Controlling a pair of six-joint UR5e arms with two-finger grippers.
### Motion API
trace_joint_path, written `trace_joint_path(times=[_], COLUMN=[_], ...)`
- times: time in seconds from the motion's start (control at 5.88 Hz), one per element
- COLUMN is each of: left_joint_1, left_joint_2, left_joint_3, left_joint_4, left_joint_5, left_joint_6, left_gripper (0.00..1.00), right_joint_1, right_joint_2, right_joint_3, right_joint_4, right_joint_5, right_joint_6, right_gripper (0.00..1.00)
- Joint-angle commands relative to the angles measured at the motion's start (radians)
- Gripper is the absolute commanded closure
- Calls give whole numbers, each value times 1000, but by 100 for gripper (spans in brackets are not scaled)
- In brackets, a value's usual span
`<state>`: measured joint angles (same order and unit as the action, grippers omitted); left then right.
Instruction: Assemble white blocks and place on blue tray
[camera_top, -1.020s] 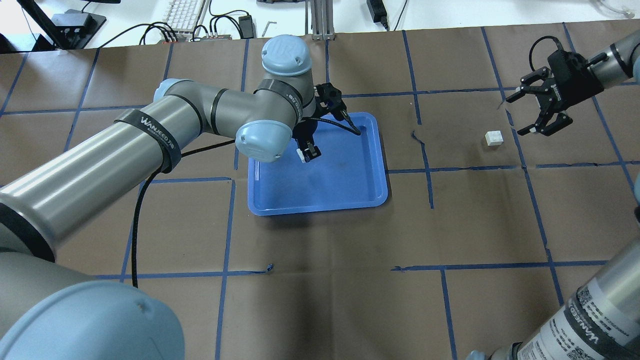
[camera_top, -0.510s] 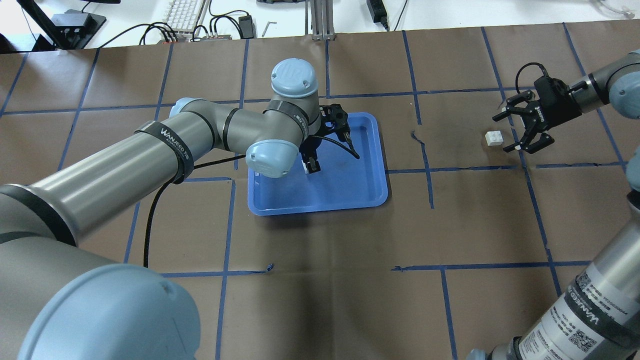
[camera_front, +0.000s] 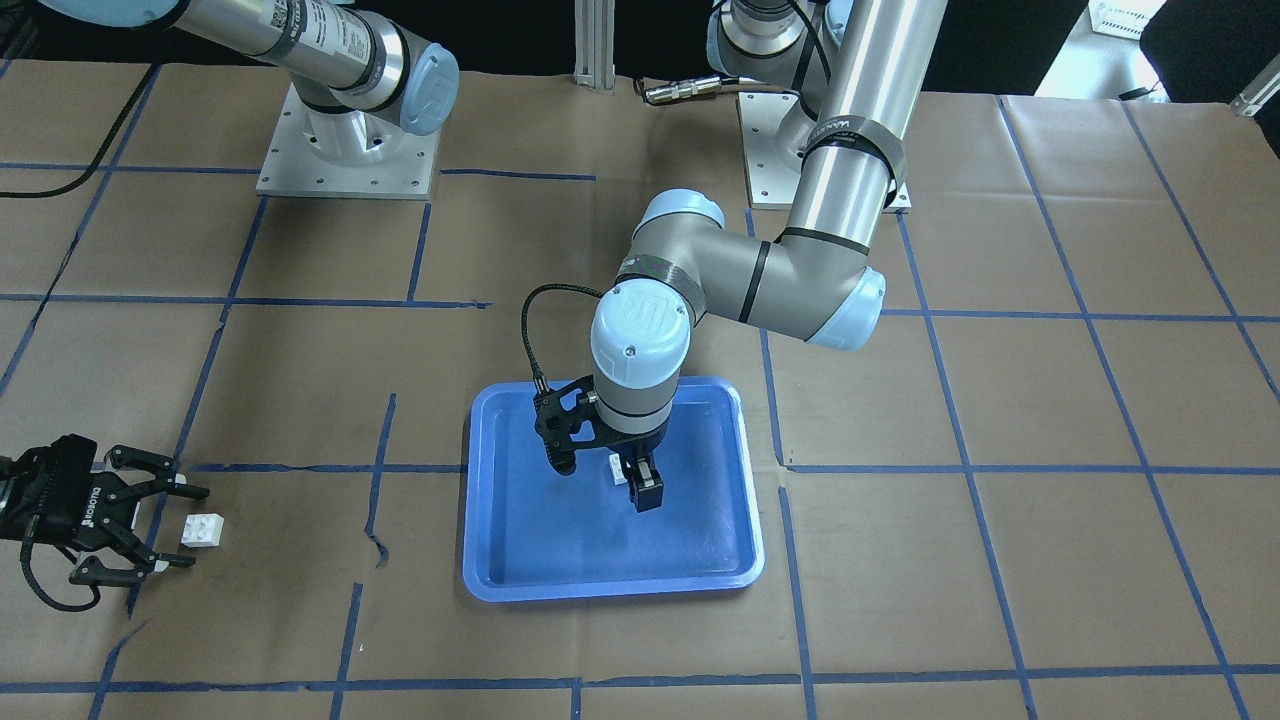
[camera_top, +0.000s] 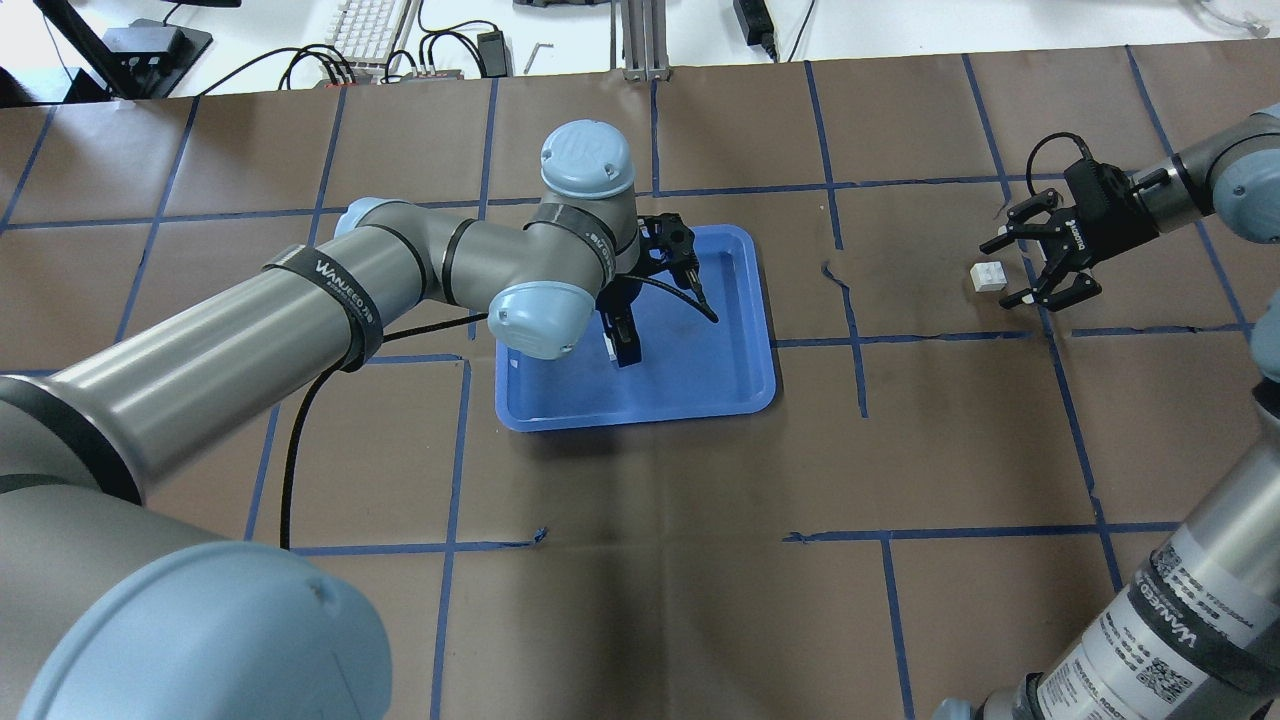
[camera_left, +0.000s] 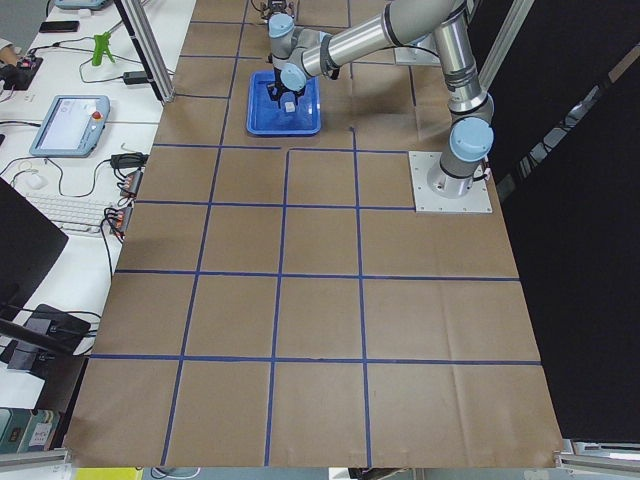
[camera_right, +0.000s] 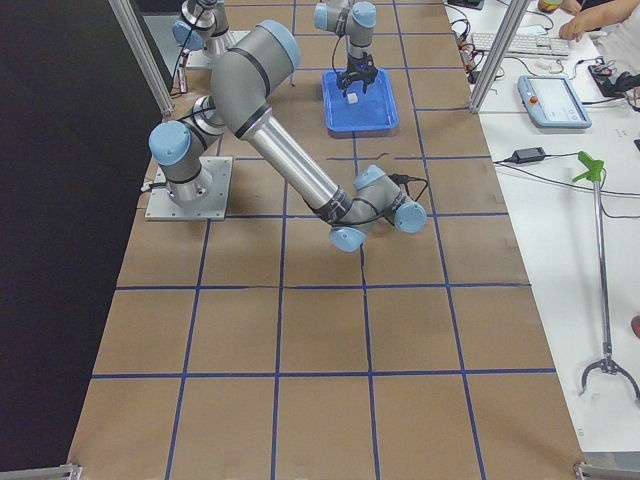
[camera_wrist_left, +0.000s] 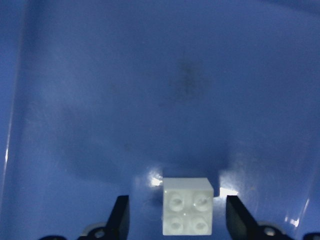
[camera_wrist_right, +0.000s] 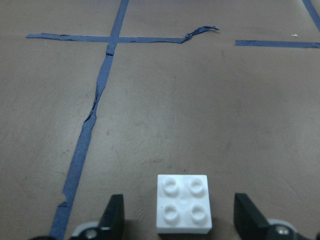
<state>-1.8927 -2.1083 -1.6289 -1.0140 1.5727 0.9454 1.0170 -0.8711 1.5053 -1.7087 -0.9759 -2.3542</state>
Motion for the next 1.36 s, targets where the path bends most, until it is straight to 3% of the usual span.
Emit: trace_joint_path(times=[0.0,0.34,0.85,1.19], left_joint_1=[9,62,98,148], left_joint_2=[83,244,416,442], left_joint_3=[43,66,69,73], left_joint_4=[-143,-305,-405,-460], left_joint_5=[7,6,7,9], left_joint_6=[-141,-412,-722,-784], left_gripper=[1,1,1,1], right_joint_1=[0,0,24,111], right_joint_2=[-3,-8,-148,-219], right_joint_3=[-5,-10,-5,18], right_joint_4=[-6,-6,26,63], right_joint_5=[-3,-1,0,35], right_joint_6=[3,10,74,78], right_gripper=[61,75,75,75])
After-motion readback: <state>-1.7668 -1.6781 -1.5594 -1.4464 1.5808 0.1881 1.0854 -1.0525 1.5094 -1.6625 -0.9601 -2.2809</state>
